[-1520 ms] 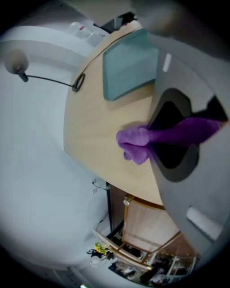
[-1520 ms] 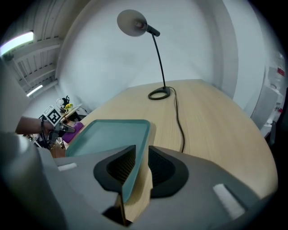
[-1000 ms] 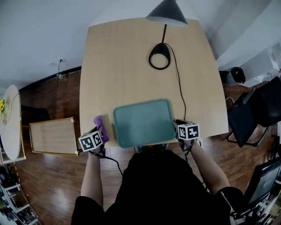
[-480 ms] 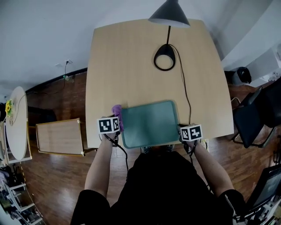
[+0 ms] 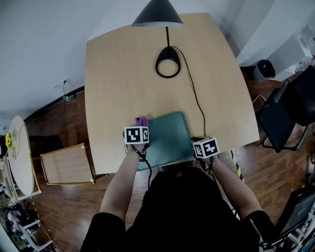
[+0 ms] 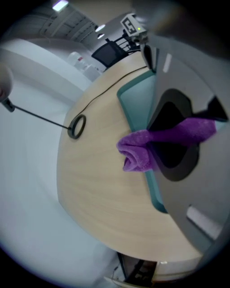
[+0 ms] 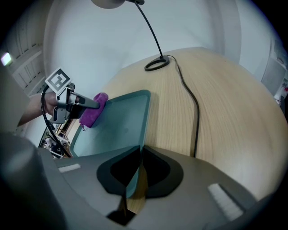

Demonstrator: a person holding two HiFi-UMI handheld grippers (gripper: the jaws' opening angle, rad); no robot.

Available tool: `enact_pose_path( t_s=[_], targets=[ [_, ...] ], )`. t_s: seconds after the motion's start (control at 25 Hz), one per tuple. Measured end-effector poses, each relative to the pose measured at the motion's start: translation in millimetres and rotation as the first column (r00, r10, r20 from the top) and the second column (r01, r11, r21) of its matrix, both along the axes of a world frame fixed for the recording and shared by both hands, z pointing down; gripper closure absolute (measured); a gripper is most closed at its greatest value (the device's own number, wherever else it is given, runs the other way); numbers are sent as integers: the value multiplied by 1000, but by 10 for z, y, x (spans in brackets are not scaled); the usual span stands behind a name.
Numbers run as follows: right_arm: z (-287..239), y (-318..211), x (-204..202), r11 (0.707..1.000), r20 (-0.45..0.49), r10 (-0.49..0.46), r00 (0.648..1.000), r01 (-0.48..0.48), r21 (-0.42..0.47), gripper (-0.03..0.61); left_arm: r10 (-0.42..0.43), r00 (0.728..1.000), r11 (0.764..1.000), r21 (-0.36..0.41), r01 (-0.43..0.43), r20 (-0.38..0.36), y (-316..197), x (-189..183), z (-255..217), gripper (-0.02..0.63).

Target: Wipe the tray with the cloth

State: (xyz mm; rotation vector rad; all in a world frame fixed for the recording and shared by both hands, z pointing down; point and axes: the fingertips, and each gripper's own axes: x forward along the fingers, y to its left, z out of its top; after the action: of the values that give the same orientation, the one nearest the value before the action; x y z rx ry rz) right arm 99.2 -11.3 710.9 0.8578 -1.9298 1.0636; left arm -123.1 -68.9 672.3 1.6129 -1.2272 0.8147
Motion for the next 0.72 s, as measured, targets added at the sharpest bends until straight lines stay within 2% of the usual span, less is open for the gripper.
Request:
enact_pose_path(
  t_s=[0.12,0.32,0.52,0.64,0.72],
  targets=[
    [-15,8,-13,1000,11,-1,1000,1,-5,552,89,996,996,-6,-89,-6,-113,429,11,515],
    [-50,9,-27,1000,14,-4,1000,4,14,551,131,985,991,-1,-132,-116,-315,1128,-10,515],
    [-98,3,-75,999,22,-22,1000,21,42,551,235,962,972,41,-232,-140,-393,1678,-24,515],
    [-88,3,-46,999,32,-30,999,29,36,549,238,946,971,48,-234,-221,-347,1970,-30,514],
    [-83,-4,-22,999,33,-38,999,37,32,549,221,944,975,58,-213,-246,-342,1999,-29,514]
  ],
)
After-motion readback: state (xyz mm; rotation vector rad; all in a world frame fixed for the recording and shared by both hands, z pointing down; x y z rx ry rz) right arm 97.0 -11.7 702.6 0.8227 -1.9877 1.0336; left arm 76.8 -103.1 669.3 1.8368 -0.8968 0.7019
